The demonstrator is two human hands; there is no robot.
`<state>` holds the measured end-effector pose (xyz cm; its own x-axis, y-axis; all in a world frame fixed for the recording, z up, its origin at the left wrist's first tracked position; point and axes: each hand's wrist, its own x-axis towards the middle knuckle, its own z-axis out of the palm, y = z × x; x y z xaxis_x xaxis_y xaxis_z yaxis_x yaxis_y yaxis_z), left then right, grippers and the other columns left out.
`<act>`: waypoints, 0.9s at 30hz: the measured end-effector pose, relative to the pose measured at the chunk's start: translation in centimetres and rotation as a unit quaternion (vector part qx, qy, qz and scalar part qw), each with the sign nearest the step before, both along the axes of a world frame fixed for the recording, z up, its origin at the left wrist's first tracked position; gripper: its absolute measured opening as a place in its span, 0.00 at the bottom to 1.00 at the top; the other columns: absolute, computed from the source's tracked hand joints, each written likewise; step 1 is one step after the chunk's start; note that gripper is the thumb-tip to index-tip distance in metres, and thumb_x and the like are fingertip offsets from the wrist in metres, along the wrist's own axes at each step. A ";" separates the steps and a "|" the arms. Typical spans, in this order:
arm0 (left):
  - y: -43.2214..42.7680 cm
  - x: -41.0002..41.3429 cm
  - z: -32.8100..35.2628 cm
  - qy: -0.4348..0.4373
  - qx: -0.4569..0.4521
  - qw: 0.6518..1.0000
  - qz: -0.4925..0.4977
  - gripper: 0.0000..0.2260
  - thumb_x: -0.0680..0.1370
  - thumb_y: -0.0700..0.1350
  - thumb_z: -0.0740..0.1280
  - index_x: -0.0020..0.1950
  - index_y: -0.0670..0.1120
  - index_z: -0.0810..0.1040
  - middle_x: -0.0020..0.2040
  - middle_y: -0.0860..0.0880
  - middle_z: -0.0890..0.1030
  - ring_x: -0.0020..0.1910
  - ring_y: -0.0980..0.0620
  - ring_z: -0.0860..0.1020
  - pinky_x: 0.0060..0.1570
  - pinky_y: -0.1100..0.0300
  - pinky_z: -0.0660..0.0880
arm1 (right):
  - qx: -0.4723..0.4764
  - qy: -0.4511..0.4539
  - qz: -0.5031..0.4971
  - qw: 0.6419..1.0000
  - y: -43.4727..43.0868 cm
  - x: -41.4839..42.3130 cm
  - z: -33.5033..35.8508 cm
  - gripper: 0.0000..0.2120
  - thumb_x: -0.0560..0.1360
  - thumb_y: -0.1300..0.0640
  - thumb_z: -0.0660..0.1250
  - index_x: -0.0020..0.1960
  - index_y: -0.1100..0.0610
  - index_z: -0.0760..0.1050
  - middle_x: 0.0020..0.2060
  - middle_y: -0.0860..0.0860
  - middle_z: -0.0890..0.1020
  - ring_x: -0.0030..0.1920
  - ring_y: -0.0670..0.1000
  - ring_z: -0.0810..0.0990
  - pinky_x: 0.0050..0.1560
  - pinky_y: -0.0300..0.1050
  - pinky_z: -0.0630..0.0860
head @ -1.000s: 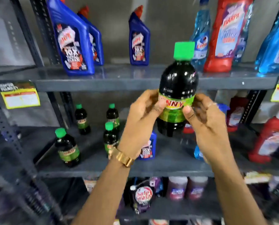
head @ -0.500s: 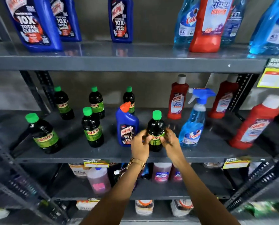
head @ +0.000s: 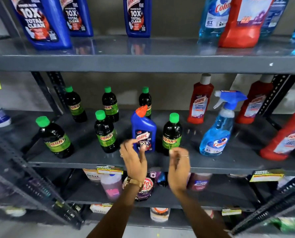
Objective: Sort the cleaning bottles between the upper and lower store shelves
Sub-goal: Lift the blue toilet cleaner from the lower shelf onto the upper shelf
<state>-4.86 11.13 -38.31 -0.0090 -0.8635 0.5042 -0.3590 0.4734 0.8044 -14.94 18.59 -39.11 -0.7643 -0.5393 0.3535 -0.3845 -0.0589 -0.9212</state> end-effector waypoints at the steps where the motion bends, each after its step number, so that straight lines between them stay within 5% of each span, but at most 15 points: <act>1: -0.9 0.3 0.1 -0.006 -0.012 1.000 0.011 0.13 0.77 0.42 0.65 0.60 0.42 0.70 0.58 0.40 0.71 0.56 0.43 0.71 0.57 0.44 0.72 | 0.014 0.013 0.040 0.999 -0.4 1.2 0.1 0.08 0.78 0.61 0.63 0.52 0.48 0.73 0.46 0.50 0.76 0.46 0.40 0.75 0.48 0.33 0.71; 4: -3.6 0.5 0.9 -0.019 0.041 0.997 -0.060 0.22 0.78 0.38 0.62 0.70 0.37 0.61 0.69 0.36 0.66 0.68 0.40 0.67 0.69 0.45 0.66 | 0.056 -0.011 0.090 0.994 -3.5 3.4 0.5 0.13 0.78 0.61 0.61 0.63 0.57 0.71 0.58 0.55 0.76 0.57 0.48 0.77 0.60 0.38 0.74; 7: -5.5 1.2 1.4 -0.024 0.127 0.982 -0.142 0.20 0.80 0.39 0.60 0.70 0.37 0.62 0.67 0.37 0.72 0.66 0.40 0.72 0.65 0.54 0.70 | 0.088 -0.030 0.083 0.992 -7.0 4.7 1.4 0.22 0.77 0.67 0.59 0.71 0.68 0.62 0.68 0.64 0.70 0.69 0.59 0.69 0.72 0.53 0.65; 9: -6.4 1.8 1.7 -0.036 0.161 0.972 -0.170 0.14 0.80 0.40 0.60 0.64 0.37 0.67 0.59 0.37 0.78 0.59 0.39 0.78 0.58 0.53 0.74 | 0.088 -0.056 0.070 0.992 -8.2 4.9 1.6 0.25 0.76 0.69 0.60 0.72 0.69 0.59 0.69 0.64 0.69 0.70 0.60 0.68 0.72 0.55 0.64; 13: -6.1 3.6 2.4 -0.064 0.171 0.965 -0.186 0.15 0.78 0.39 0.63 0.63 0.36 0.68 0.58 0.36 0.79 0.58 0.38 0.78 0.60 0.45 0.74 | 0.069 -0.088 0.053 0.992 -8.0 5.4 2.0 0.23 0.75 0.66 0.65 0.67 0.69 0.63 0.62 0.64 0.74 0.63 0.62 0.75 0.66 0.55 0.71; 17: -3.2 6.0 4.2 -0.065 0.123 0.967 -0.211 0.11 0.77 0.38 0.64 0.59 0.38 0.70 0.51 0.43 0.81 0.50 0.46 0.79 0.55 0.50 0.76 | 0.027 -0.012 0.081 0.996 -3.7 6.4 2.8 0.19 0.76 0.62 0.66 0.64 0.64 0.66 0.57 0.60 0.78 0.58 0.58 0.78 0.59 0.54 0.76; 22: 0.3 9.5 12.6 -0.037 0.027 0.953 -0.298 0.11 0.76 0.44 0.65 0.56 0.41 0.72 0.51 0.43 0.82 0.53 0.43 0.80 0.57 0.41 0.76 | -0.096 0.046 0.100 0.989 1.1 8.2 10.0 0.20 0.75 0.57 0.68 0.65 0.52 0.65 0.54 0.44 0.80 0.55 0.42 0.80 0.54 0.33 0.76; 27: 1.2 10.6 24.4 0.019 -0.084 0.935 -0.343 0.09 0.76 0.47 0.66 0.55 0.48 0.75 0.51 0.49 0.84 0.48 0.56 0.83 0.43 0.61 0.81 | -0.194 0.128 0.083 0.969 2.3 8.0 21.9 0.19 0.74 0.51 0.69 0.62 0.48 0.67 0.54 0.47 0.80 0.55 0.43 0.80 0.55 0.35 0.76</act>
<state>5.73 12.33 -13.92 -0.5112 -0.5698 0.6434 0.1025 0.7029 0.7039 -6.93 20.92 -17.23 -0.5396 -0.4363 0.7201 -0.5526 -0.4617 -0.6939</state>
